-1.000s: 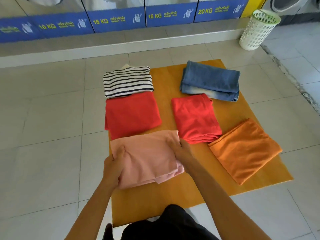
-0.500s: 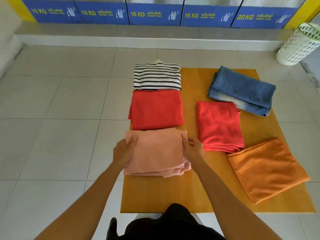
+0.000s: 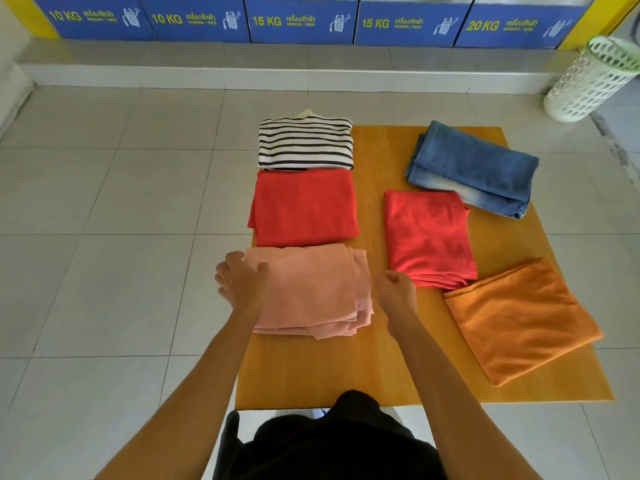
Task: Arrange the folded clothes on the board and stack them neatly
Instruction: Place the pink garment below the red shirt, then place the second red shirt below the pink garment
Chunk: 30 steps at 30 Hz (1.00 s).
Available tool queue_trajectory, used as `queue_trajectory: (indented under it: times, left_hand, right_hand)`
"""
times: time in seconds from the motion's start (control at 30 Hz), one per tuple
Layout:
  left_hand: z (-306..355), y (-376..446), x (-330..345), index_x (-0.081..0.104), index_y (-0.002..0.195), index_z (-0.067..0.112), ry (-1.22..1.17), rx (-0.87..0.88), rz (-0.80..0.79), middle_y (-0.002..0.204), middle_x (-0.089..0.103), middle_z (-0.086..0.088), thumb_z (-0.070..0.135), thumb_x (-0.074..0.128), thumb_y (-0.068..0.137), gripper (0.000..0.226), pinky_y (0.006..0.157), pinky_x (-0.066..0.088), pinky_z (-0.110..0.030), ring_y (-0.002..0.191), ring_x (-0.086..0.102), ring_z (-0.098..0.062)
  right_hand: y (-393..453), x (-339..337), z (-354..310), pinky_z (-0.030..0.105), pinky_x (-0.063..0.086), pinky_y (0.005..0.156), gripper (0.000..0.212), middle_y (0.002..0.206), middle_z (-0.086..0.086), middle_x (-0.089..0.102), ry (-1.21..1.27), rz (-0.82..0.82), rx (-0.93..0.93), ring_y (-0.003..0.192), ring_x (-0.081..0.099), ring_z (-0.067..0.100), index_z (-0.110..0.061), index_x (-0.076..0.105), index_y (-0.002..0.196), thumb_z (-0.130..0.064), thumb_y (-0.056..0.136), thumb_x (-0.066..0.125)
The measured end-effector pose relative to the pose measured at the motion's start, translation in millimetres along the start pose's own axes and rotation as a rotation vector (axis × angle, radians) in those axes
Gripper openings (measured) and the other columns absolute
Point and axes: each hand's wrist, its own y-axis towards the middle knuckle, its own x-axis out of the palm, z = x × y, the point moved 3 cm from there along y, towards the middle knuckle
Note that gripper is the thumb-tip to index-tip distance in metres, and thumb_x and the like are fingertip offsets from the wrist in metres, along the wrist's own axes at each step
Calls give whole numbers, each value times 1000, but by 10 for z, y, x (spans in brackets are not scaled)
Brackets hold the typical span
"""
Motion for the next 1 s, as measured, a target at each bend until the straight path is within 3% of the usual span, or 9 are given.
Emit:
queue_trajectory:
  times: [0.07,0.13,0.3,0.4,0.47,0.57,0.73,0.87,1.0]
  left_hand:
    - [188,-165,5,52,123,13,-51,138,58,130,48,-13,16,66,84,42,99,37,-43,119,45,-30]
    - [400,-314,97,57,117,13,-101,304,31,123,53,-10,11,65,82,36,99,37,-43,116,46,-29]
    - [1076,-558,558,67,100,16,-163,584,-198,103,61,3,4,57,81,24,91,49,-37,99,54,-15]
    - [1502,-692,980,69,100,14,-62,696,-310,101,66,-2,4,58,81,25,92,49,-37,98,60,-20]
    - [1782,-786,1282,68,104,12,7,740,-390,106,68,-5,5,59,83,25,95,45,-32,104,60,-23]
    - [2151,-889,1696,64,116,10,137,809,-465,122,63,-8,6,55,87,31,101,42,-29,117,56,-22]
    - [2670,-838,2171,47,139,0,344,882,-508,147,44,-14,0,45,95,44,114,31,-32,137,41,-27]
    - [2866,-686,2455,50,133,2,510,863,-529,134,54,-13,19,49,99,38,106,39,-39,125,51,-30]
    - [2823,-607,2537,43,141,13,709,794,-466,141,48,-10,46,51,96,57,105,37,-44,129,48,-31]
  right_hand:
    - [4,-162,57,30,41,61,5,75,2,58,64,73,34,67,49,20,-16,62,87,-17,86,57]
    - [21,-329,76,34,38,59,11,67,4,49,104,125,52,65,44,21,-13,57,72,-14,83,55]
    - [176,-682,42,37,52,60,11,72,7,62,225,124,126,68,64,20,-9,61,77,-14,85,56]
    - [294,-807,96,38,56,60,16,81,9,65,313,92,250,74,70,27,-10,63,87,-24,93,57]
    - [340,-828,122,41,60,65,25,85,11,67,369,67,299,80,73,32,-10,63,89,-34,94,60]
    - [394,-839,79,46,62,79,39,78,9,70,376,69,294,83,74,31,-12,63,75,-47,91,64]
    - [537,-836,24,46,62,76,49,69,6,70,326,35,327,77,75,29,-10,64,74,-57,87,64]
    - [679,-866,164,49,59,77,68,87,7,73,172,35,285,79,72,27,-11,59,101,-72,73,54]
    - [791,-990,57,44,54,81,39,102,11,68,29,13,218,87,65,31,-9,48,112,-43,93,54]
